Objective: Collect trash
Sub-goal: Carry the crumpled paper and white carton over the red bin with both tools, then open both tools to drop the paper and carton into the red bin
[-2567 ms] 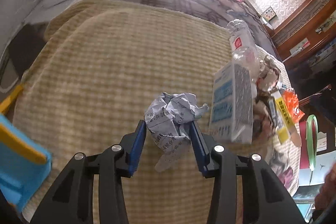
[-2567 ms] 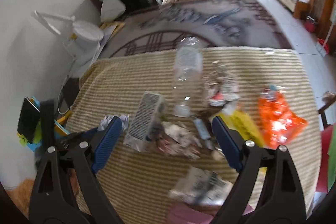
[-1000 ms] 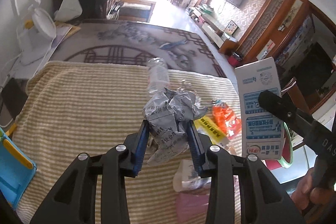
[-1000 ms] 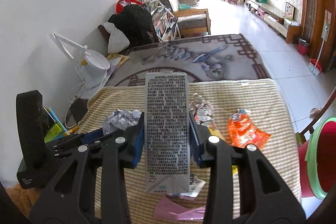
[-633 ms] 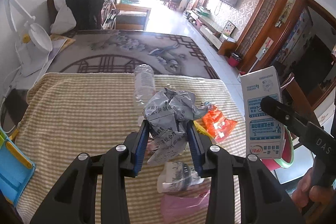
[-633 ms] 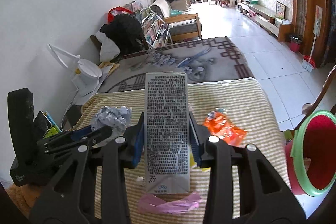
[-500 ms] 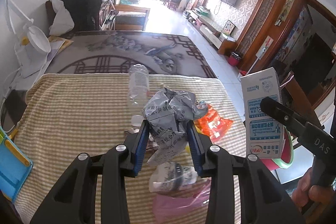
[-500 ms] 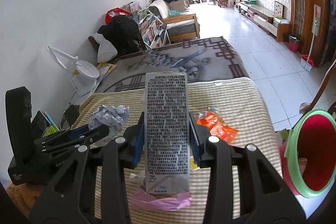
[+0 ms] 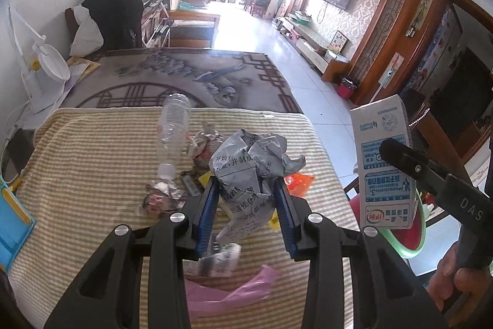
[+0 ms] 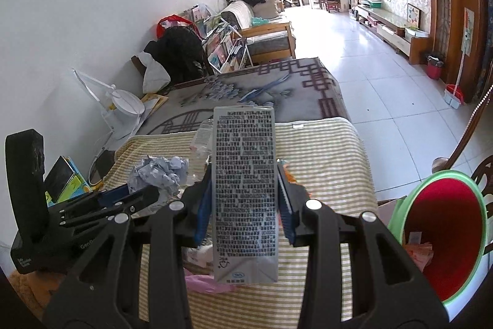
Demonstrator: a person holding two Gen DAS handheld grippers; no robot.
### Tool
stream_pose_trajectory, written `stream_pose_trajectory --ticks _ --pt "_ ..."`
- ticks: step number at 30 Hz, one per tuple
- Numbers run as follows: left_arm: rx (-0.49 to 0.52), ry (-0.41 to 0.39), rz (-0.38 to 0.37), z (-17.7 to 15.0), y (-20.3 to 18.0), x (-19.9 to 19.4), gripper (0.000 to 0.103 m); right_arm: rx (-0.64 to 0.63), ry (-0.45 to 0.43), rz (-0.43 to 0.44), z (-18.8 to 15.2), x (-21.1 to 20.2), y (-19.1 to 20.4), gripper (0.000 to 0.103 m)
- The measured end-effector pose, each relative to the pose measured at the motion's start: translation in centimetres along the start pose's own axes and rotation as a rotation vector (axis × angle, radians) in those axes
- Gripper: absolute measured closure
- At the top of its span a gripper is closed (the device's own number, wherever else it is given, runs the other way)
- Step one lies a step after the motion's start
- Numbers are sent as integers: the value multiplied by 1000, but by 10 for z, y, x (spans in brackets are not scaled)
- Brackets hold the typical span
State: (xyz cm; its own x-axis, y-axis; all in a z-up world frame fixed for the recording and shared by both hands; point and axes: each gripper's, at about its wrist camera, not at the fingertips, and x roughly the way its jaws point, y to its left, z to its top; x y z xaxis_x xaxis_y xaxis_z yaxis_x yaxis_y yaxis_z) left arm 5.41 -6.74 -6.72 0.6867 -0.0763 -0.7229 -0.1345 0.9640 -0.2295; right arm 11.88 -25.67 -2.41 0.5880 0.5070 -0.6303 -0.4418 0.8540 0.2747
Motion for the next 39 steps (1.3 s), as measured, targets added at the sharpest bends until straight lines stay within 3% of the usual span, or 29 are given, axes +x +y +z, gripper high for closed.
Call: stream_pose_trajectory --ticks 12,25,39 --pt "53 -3 -9 -5 -68 5 69 29 -20 -4 -5 -30 -54 66" --pt "160 30 -90 -6 -160 31 69 151 -52 -116 -19 -73 -147 66" --pt "275 183 -245 -23 -247 92 69 309 -52 -279 -52 -108 -241 66"
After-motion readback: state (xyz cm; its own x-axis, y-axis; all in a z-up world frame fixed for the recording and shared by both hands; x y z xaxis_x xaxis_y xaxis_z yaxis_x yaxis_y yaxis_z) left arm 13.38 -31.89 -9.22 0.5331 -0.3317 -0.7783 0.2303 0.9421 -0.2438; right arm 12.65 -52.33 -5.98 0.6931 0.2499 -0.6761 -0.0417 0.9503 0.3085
